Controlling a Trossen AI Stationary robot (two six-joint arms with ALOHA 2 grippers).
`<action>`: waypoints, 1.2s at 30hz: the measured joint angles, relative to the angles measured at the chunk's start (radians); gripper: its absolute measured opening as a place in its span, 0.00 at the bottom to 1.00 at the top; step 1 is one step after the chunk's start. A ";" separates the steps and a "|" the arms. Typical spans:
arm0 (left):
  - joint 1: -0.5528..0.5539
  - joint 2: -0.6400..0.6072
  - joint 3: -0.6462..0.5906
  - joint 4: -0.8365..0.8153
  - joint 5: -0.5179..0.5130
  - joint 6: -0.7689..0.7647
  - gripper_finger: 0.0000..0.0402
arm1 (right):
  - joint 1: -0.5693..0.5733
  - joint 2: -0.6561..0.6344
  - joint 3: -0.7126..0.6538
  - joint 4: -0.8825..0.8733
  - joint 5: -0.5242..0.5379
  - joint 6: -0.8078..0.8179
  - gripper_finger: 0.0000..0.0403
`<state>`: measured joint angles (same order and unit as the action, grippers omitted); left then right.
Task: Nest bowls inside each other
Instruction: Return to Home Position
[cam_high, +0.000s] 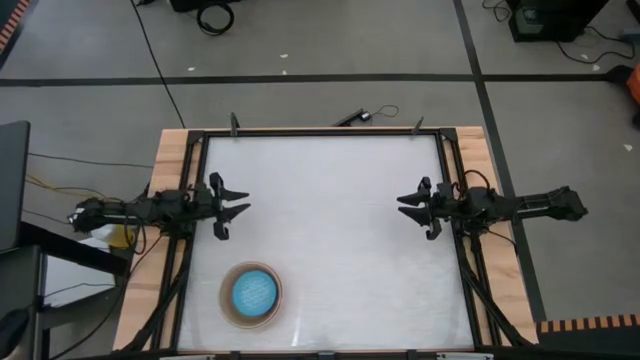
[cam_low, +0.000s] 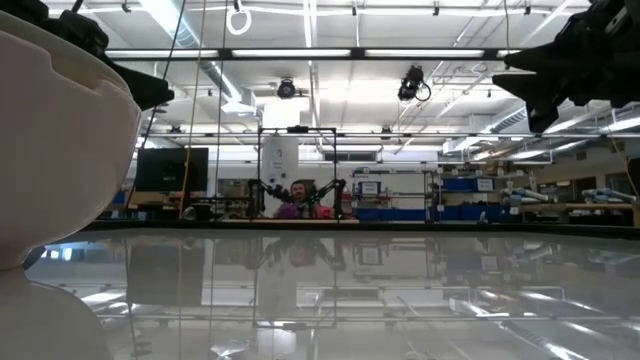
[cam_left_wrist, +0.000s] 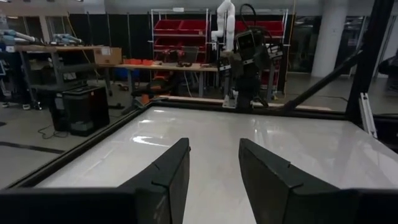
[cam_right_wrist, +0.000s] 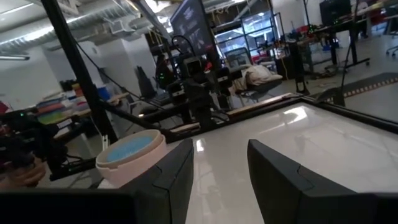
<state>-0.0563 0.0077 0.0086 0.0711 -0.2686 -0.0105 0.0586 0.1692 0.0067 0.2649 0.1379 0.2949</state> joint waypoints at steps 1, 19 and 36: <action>0.000 -0.002 0.000 0.000 0.000 -0.001 0.35 | 0.003 0.000 0.000 0.001 0.000 0.001 0.39; -0.003 -0.004 0.000 0.036 0.000 0.021 0.35 | 0.059 0.046 0.000 -0.019 0.027 -0.052 0.39; -0.003 -0.001 -0.001 -0.019 0.003 -0.080 0.35 | 0.072 0.047 0.000 -0.010 0.049 -0.022 0.39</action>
<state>-0.0597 0.0071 0.0078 0.0521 -0.2661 -0.0910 0.1307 0.2161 0.0063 0.2554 0.1871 0.2728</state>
